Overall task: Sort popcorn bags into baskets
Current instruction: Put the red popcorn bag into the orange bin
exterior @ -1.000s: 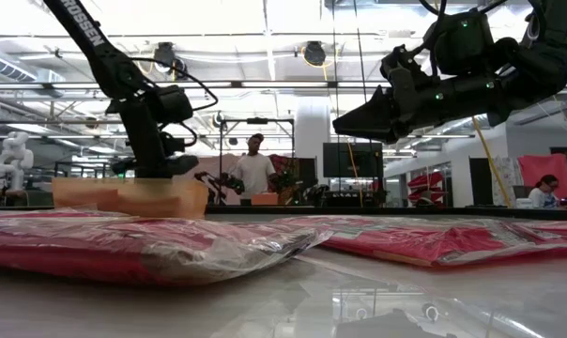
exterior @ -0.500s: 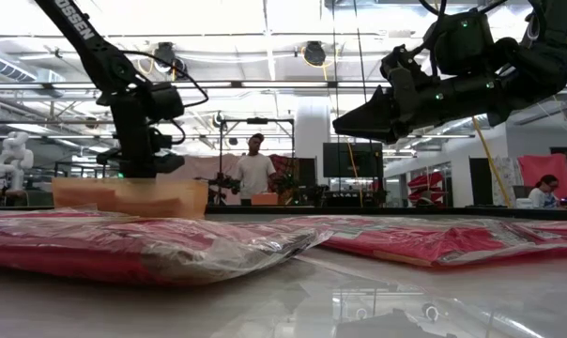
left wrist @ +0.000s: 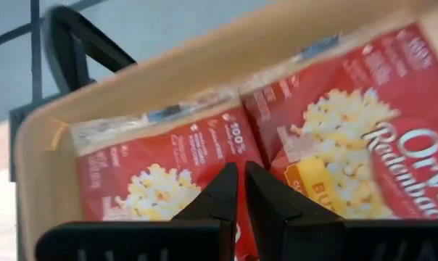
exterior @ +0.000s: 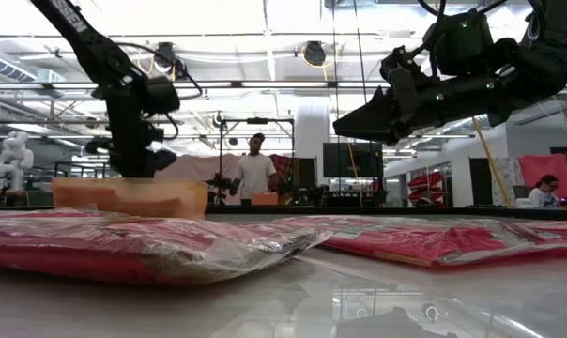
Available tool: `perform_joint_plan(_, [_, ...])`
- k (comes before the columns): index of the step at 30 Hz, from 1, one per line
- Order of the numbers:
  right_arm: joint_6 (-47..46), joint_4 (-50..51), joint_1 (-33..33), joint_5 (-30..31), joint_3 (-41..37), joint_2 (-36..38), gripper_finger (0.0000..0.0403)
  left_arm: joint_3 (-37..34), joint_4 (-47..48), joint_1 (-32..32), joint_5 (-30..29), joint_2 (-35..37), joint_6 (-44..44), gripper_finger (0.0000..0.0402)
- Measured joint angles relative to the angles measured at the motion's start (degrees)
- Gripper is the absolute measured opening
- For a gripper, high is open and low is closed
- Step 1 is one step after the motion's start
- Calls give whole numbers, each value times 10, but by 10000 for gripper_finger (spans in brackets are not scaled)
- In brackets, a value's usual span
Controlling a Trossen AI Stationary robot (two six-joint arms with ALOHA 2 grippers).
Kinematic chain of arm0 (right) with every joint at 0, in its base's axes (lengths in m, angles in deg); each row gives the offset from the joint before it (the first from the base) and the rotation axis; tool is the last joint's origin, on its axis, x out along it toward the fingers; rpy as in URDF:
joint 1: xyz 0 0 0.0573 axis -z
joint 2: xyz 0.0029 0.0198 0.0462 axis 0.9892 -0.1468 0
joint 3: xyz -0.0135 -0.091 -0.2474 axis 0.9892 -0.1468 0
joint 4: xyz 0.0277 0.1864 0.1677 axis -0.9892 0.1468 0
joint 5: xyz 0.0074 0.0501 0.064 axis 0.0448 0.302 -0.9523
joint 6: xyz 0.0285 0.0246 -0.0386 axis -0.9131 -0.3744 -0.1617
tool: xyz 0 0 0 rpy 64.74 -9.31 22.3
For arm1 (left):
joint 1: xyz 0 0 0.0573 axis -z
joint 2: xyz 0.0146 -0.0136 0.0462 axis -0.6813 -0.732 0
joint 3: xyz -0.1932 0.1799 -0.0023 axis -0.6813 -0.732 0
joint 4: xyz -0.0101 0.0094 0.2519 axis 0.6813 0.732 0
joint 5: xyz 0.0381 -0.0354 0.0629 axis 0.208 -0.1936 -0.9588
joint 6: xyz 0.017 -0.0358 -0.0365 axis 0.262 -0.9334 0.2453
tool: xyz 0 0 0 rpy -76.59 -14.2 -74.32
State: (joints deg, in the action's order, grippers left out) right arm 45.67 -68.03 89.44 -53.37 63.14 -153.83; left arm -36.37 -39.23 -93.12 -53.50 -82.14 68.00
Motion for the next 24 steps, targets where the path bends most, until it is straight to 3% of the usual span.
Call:
perform_joint_plan(6, [-41,23,-6,0,6,0,139,0,-10,27,46,91,43,31])
perform_joint_plan(10, [-108,151,-30,-3,57,0,139,1,-14,78,114,141,83,31])
perform_joint_plan(15, [-191,471,-87,-9,176,0,139,1,-15,186,160,174,88,31])
perform_joint_plan(17, [-229,545,-110,-30,211,0,139,1,-25,244,165,180,67,31])
perform_joint_plan(21, [-309,557,-151,-89,232,0,139,1,-76,362,167,177,76,31])
perform_joint_plan(24, [-358,563,-176,-91,232,0,146,1,-128,433,155,164,114,31])
